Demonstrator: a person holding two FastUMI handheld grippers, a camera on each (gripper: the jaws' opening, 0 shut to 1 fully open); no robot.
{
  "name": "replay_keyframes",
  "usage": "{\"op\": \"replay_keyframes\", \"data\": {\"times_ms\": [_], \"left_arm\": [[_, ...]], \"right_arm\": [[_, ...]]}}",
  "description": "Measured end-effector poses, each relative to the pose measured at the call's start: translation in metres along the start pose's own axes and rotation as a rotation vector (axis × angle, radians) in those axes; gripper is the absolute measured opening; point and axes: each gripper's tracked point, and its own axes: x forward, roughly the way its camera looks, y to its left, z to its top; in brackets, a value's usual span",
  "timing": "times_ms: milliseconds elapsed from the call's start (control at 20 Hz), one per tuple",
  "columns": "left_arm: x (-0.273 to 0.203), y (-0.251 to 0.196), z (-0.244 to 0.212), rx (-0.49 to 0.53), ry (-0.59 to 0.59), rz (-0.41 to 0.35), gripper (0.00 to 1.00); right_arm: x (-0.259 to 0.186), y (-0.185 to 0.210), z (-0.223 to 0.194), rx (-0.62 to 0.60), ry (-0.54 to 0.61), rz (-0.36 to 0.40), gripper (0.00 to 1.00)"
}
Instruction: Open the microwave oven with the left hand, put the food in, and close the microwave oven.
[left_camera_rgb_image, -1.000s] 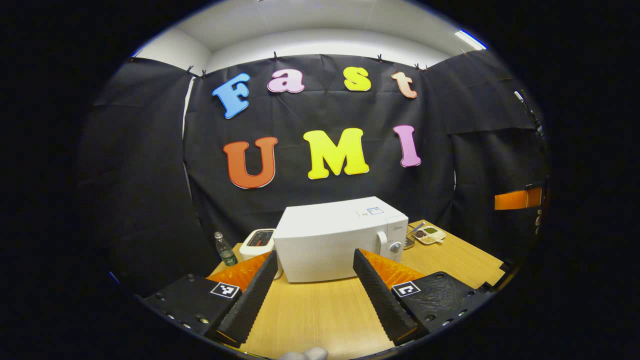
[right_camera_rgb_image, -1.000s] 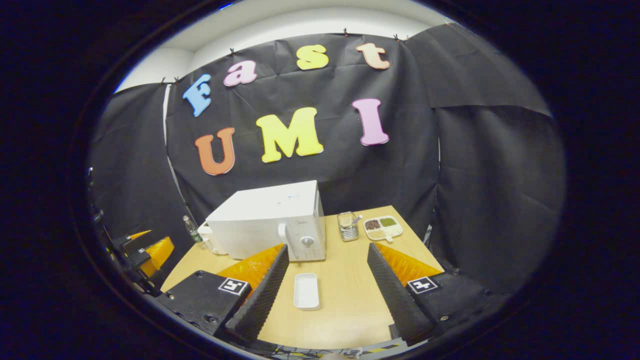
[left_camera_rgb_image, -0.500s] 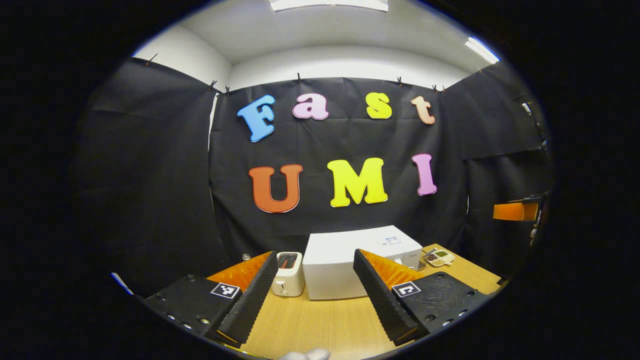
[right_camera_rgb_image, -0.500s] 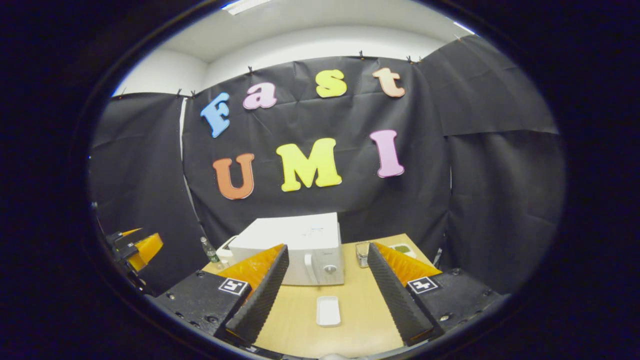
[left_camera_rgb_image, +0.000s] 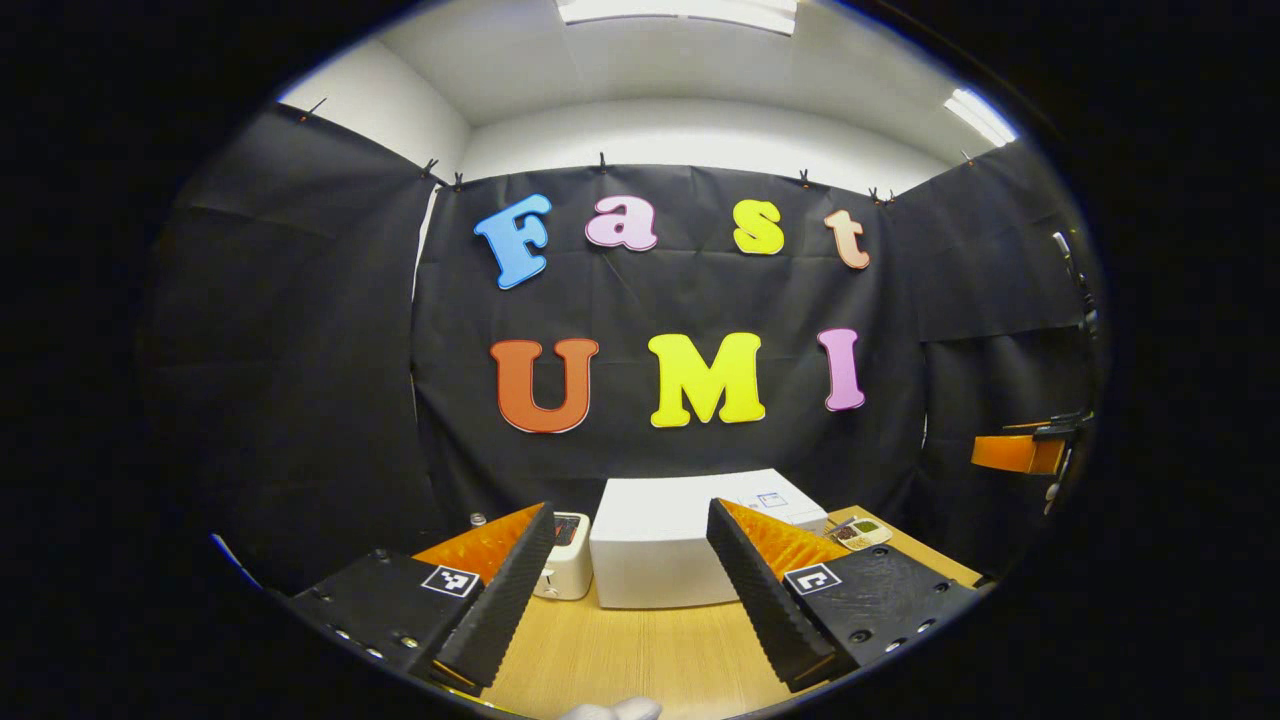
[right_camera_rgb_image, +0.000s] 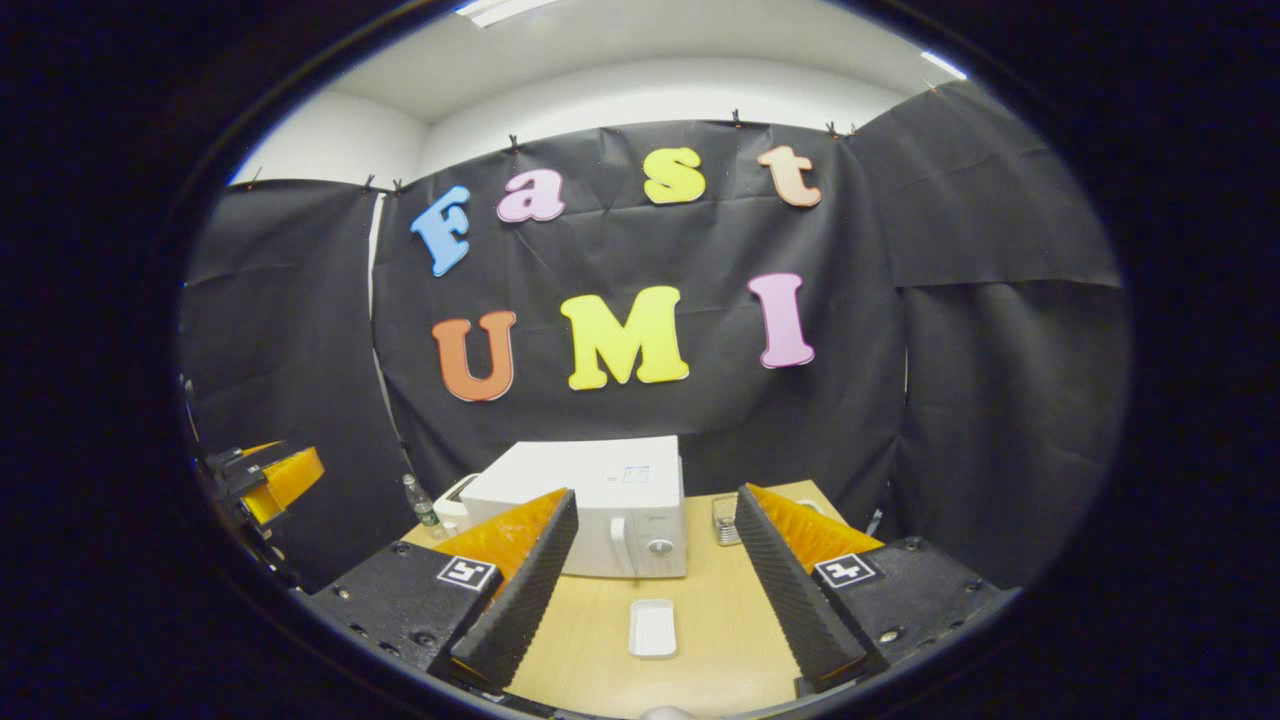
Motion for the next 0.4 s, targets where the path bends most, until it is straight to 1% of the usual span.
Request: {"op": "replay_keyframes", "data": {"times_ms": [50, 100, 150, 300, 350, 400], "left_arm": [[0.0008, 0.0009, 0.0005, 0.000, 0.000, 0.001, 0.95], [0.0005, 0.0005, 0.0011, 0.000, 0.002, 0.000, 0.95], [-0.0001, -0.0011, 0.0021, -0.001, 0.000, -0.002, 0.95], [-0.0010, -0.0014, 0.0020, 0.004, -0.003, -0.004, 0.95], [-0.0028, -0.0025, 0.0017, 0.000, -0.003, -0.006, 0.95], [-0.0034, -0.0030, 0.0018, -0.002, -0.001, -0.009, 0.95]], "right_arm": [[-0.0006, 0.0001, -0.0003, -0.001, 0.002, 0.000, 1.00], [-0.0014, -0.0006, -0.0004, -0.002, 0.002, -0.001, 0.90], [-0.0019, -0.0002, 0.0015, -0.003, -0.001, 0.000, 1.00], [-0.0046, 0.0027, 0.0037, -0.002, -0.008, 0.010, 1.00], [-0.0049, 0.0032, 0.0046, -0.001, -0.007, 0.012, 0.90], [-0.0052, 0.0041, 0.0060, -0.001, -0.012, 0.014, 1.00]]}}
